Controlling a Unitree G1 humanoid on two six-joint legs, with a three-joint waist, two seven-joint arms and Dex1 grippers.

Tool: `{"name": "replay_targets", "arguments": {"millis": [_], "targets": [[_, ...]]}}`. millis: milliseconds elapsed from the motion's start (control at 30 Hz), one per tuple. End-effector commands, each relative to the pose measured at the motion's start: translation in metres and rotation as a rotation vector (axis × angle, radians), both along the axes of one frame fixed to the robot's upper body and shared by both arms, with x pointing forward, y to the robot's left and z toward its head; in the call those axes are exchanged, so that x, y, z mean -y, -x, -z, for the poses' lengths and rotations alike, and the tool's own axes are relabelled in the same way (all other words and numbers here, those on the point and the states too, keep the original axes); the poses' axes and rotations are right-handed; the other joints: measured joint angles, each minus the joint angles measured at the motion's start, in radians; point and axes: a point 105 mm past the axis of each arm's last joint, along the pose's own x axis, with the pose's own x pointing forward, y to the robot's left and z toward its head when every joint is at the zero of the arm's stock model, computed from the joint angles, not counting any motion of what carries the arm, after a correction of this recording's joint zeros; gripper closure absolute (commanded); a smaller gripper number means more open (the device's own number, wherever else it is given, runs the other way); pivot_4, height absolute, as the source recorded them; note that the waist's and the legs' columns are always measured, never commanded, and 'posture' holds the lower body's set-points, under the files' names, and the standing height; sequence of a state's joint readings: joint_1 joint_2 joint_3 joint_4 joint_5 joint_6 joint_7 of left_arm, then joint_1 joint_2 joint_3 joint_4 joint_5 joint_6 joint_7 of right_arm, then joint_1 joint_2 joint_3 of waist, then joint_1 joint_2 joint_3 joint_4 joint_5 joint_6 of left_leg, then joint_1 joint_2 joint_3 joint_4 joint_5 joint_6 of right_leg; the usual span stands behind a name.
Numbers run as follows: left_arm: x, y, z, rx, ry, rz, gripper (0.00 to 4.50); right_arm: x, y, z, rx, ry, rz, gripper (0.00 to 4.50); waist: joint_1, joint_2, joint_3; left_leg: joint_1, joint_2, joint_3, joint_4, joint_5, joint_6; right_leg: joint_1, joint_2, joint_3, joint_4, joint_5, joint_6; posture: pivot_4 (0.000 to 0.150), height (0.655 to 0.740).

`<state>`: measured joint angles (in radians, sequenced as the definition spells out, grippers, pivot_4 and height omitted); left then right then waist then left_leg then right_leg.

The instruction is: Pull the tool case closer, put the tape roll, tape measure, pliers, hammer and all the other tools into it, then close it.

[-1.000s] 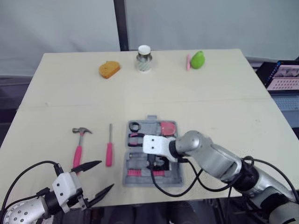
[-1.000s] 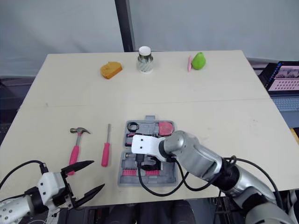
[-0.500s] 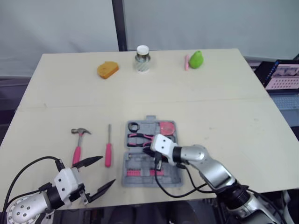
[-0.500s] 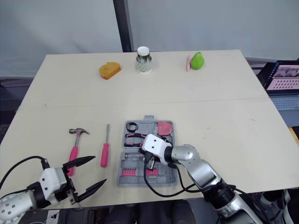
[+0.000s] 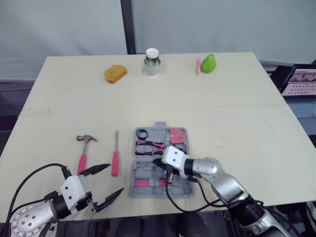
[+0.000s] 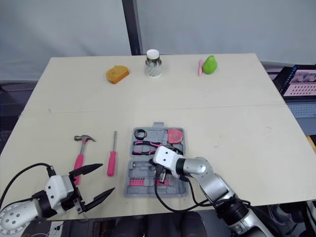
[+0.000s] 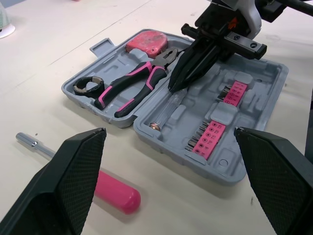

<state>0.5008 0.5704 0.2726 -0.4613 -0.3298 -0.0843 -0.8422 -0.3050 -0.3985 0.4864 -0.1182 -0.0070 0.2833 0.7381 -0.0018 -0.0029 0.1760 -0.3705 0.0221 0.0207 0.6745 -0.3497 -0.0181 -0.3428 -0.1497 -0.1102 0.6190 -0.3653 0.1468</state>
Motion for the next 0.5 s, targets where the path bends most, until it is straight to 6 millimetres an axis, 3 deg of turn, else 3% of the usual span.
{"name": "replay_targets", "arguments": {"millis": [33, 500], "targets": [[0.004, -0.001, -0.006, 0.025, -0.006, 0.011, 0.0, 0.002, 0.002, 0.007, 0.008, 0.042, -0.004, 4.4, 0.0, 0.0, 0.0, 0.0, 0.0, 0.0, 0.0, 0.0, 0.0, 0.0, 0.0, 0.0, 0.0, 0.0, 0.0, 0.15, 0.74], [0.003, -0.003, -0.007, 0.03, -0.007, 0.0, 0.0, 0.014, 0.008, 0.044, 0.024, 0.24, -0.017, 4.4, 0.0, -0.002, -0.002, 0.002, 0.0, 0.0, 0.0, 0.0, 0.0, 0.002, 0.0, 0.0, 0.0, 0.0, 0.0, 0.15, 0.74]]}}
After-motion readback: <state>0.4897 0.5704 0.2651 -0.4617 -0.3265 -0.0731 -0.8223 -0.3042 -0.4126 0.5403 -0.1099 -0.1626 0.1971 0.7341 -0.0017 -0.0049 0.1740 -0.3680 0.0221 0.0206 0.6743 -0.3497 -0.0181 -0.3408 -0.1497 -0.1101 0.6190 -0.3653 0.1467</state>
